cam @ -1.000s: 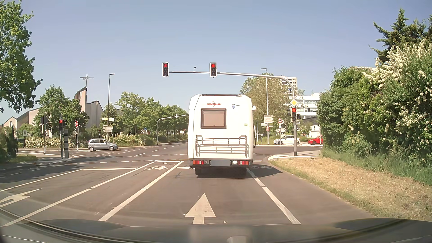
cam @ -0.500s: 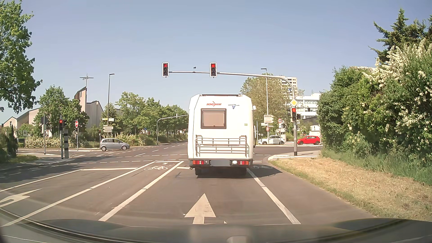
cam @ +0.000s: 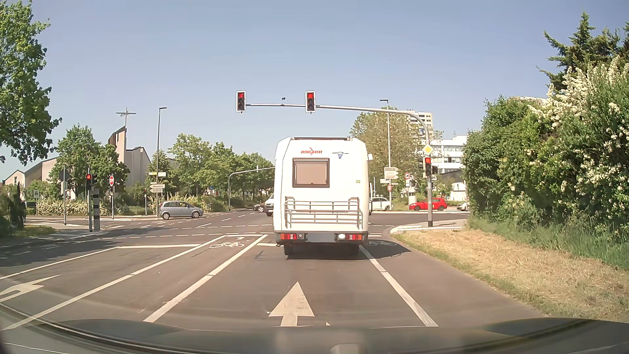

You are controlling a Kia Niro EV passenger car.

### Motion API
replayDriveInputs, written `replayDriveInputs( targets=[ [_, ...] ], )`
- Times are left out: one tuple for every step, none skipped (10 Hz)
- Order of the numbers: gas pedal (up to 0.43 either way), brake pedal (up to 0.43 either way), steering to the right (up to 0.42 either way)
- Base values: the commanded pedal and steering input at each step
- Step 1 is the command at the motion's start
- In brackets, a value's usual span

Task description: Follow the waypoints while adhering to traffic rules and regulations

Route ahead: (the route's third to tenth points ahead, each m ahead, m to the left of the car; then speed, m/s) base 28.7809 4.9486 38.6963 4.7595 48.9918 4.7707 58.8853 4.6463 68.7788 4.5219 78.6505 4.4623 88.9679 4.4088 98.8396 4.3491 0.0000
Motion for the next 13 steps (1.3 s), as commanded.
replayDriveInputs(
  targets=[
    [0.000, 0.293, 0.005],
    [0.000, 0.293, 0.005],
    [0.000, 0.293, 0.005],
    [0.000, 0.293, 0.005],
    [0.000, 0.293, 0.005],
    [0.000, 0.293, 0.005],
    [0.000, 0.299, 0.005],
    [0.000, 0.293, 0.005],
    [0.000, 0.293, 0.005],
    [0.000, 0.293, 0.005],
    [0.000, 0.293, 0.005],
    [0.000, 0.293, 0.005],
    [0.000, 0.293, 0.005]
  ],
)
